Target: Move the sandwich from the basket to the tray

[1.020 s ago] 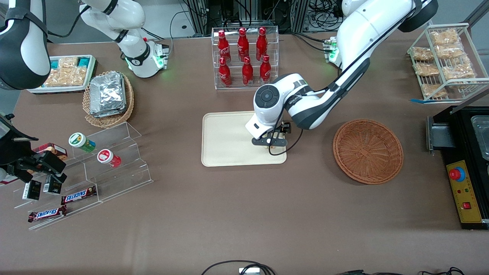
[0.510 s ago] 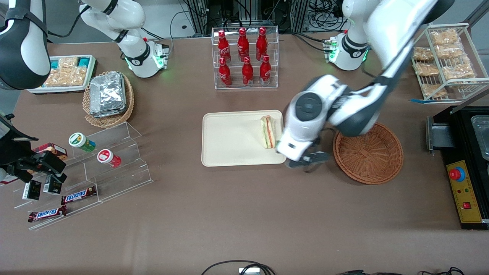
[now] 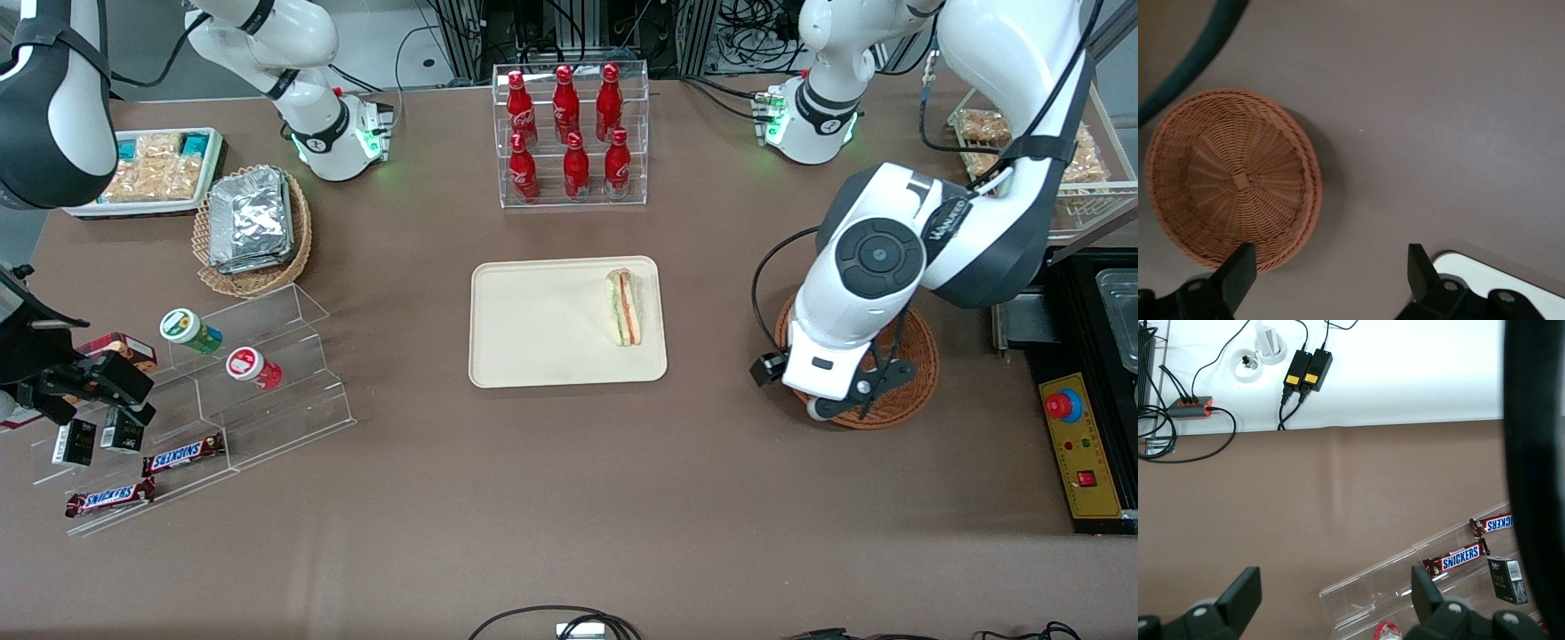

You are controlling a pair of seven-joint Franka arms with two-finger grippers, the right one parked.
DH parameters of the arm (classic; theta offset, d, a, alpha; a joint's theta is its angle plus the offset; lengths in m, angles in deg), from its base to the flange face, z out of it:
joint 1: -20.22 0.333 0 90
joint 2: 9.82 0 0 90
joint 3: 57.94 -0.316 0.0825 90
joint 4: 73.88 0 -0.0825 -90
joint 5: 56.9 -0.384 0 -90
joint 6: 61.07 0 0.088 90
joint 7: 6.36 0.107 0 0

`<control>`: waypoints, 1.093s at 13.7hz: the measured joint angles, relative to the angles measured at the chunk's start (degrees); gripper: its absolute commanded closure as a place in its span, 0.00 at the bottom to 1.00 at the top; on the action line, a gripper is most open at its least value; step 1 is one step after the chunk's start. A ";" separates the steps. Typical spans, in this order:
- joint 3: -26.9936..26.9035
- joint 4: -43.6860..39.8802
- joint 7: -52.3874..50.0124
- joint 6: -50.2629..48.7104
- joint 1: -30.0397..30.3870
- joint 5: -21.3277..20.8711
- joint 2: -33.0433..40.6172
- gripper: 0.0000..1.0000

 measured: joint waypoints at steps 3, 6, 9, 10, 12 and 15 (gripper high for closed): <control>-1.25 0.00 4.49 -1.27 2.12 1.52 1.96 0.00; -9.86 0.27 16.16 -2.23 1.27 8.35 7.27 0.00; -20.91 1.45 31.88 -5.23 -1.08 14.89 14.07 0.00; -23.44 1.91 36.03 -6.79 -1.65 15.41 15.94 0.00; -27.19 2.99 43.54 -8.75 -2.50 16.11 19.12 0.00; -31.19 3.96 53.74 -11.20 -3.80 17.84 22.53 0.00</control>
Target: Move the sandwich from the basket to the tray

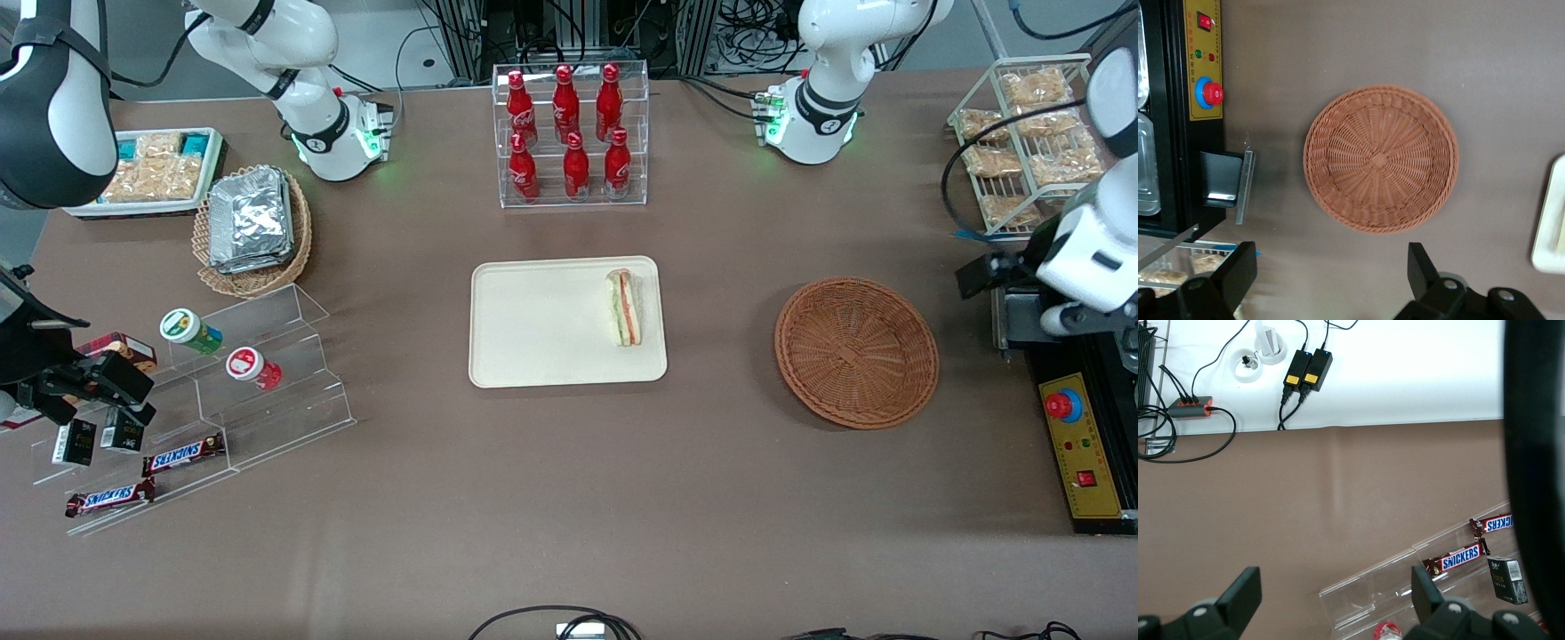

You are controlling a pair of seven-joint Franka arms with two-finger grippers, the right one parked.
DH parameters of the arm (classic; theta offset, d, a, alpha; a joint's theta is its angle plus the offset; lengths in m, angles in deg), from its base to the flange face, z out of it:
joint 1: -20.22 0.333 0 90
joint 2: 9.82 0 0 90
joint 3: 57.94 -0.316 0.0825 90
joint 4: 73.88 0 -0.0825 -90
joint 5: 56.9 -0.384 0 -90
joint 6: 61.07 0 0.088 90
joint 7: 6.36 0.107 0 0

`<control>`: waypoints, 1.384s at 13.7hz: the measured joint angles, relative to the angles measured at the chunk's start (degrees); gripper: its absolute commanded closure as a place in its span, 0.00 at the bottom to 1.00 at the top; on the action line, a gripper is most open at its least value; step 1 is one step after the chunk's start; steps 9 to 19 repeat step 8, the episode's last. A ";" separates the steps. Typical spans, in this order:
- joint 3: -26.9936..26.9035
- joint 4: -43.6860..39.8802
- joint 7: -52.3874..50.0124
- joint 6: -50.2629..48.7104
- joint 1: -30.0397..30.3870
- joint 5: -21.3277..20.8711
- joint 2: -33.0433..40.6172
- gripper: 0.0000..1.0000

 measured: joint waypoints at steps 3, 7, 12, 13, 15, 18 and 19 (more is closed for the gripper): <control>-0.97 0.09 5.81 -1.80 -1.16 0.98 2.30 0.00; -0.97 0.09 7.38 -2.09 -2.16 3.06 4.10 0.00; -0.97 0.09 7.52 -2.14 -2.30 3.15 4.16 0.00; -0.97 0.09 7.52 -2.14 -2.30 3.15 4.16 0.00; -0.97 0.09 7.52 -2.14 -2.30 3.15 4.16 0.00; -0.97 0.09 7.52 -2.14 -2.30 3.15 4.16 0.00; -0.97 0.09 7.52 -2.14 -2.30 3.15 4.16 0.00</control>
